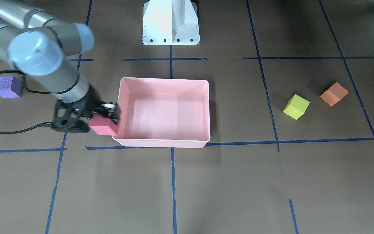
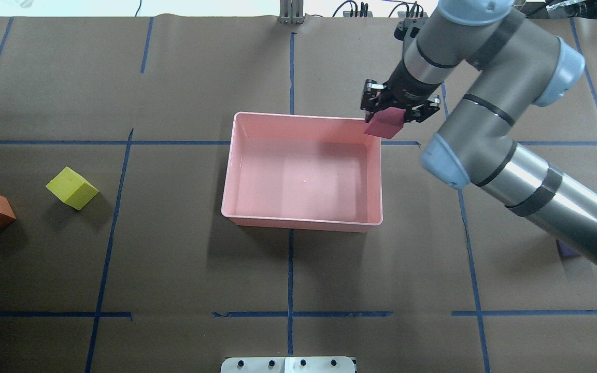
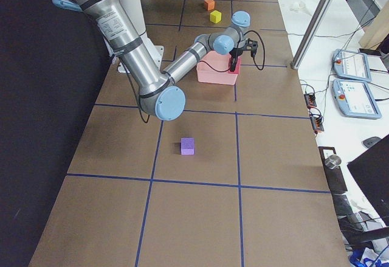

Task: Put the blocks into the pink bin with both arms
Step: 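Carry the pink cube with the right gripper into the pink bin and release, then raise the right gripper from the bin while the left gripper reaches for the yellow cube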

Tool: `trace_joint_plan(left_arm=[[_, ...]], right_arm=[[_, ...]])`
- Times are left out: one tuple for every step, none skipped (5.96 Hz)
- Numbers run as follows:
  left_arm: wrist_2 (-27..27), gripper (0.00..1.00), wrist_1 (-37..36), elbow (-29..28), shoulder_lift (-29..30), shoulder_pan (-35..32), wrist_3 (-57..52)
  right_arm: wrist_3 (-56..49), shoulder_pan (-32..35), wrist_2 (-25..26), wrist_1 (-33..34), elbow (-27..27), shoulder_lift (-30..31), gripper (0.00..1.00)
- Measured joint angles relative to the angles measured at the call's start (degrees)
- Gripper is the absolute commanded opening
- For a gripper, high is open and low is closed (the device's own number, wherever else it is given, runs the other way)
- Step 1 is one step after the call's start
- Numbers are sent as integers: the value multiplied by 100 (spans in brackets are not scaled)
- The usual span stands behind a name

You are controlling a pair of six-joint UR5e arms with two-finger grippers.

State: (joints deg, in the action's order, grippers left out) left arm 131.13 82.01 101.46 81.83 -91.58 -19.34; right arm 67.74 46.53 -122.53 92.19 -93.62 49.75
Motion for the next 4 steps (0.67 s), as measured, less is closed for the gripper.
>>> trace_joint_plan(left_arm=[[0, 100, 17, 3, 0, 0, 0], [0, 100, 40, 17, 0, 0, -3], [-14, 100, 60, 32, 23, 50, -1], [-23, 100, 173, 99, 96, 127, 19]], right_arm=[[357, -376, 478, 591, 0, -481, 100], [585, -600, 817, 800, -16, -661, 100], [632, -683, 964, 870, -97, -683, 100], [466, -640, 974, 983, -250, -634, 100]])
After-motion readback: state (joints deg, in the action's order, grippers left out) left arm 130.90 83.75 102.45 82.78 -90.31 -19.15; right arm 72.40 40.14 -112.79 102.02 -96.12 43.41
